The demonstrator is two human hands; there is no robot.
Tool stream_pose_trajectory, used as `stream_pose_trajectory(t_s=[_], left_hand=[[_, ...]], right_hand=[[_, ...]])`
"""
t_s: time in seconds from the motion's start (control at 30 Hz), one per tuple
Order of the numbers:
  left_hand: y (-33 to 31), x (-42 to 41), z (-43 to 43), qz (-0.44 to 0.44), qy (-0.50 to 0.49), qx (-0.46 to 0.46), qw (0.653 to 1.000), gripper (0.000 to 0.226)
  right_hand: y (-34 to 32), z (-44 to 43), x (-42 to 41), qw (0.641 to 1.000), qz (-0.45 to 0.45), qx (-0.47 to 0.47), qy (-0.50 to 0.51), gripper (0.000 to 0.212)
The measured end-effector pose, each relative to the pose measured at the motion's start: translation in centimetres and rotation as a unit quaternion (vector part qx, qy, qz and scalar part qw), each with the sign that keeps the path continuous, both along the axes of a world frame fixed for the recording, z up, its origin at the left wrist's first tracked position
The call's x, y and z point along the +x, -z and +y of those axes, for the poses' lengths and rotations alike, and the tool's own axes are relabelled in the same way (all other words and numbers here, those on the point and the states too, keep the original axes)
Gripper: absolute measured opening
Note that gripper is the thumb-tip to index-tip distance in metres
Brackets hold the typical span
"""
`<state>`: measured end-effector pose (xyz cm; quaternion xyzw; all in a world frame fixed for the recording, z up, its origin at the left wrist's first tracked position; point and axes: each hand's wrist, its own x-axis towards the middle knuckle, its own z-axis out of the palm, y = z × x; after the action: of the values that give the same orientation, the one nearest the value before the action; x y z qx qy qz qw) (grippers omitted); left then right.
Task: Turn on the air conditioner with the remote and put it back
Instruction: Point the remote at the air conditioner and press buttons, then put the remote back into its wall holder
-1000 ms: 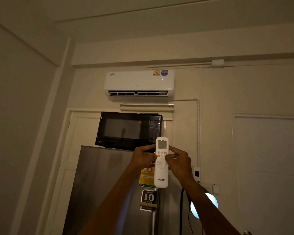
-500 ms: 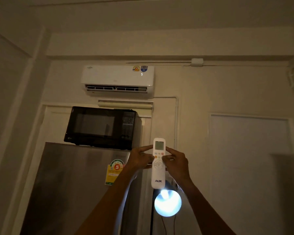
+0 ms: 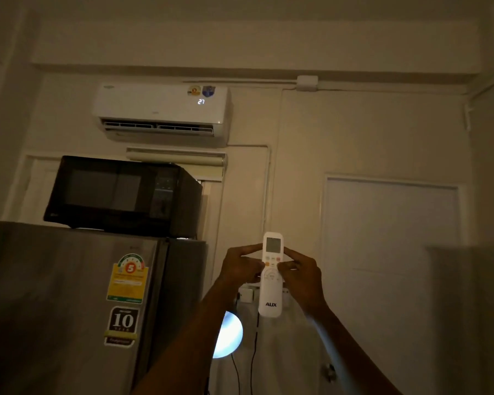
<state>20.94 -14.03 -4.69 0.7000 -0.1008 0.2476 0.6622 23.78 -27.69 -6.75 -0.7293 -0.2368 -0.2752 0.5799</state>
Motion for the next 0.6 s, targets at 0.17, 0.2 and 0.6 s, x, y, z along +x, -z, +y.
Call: stream_pose_trajectory(t_s=[0.17,0.2,0.6], left_hand=[[0.8,5.7,-2.7,0.018,0.014,-0.007,1.000,0.051],[1.0,7.0,-3.1,0.020,0.015,-0.007,1.000,0.051],[1.5,25.8,-5.8,0.038,0.016,-0.041,0.998,0.051]], right_hand=[[0.8,-2.6,5.9,1.000,0.007,0.016,0.008,0.047],[1.1,-3.0,7.2,1.000,0.006,0.019,0.010,0.047],[1.6,-5.5,25.5,0.998,-0.013,-0.011,0.063,0.049]])
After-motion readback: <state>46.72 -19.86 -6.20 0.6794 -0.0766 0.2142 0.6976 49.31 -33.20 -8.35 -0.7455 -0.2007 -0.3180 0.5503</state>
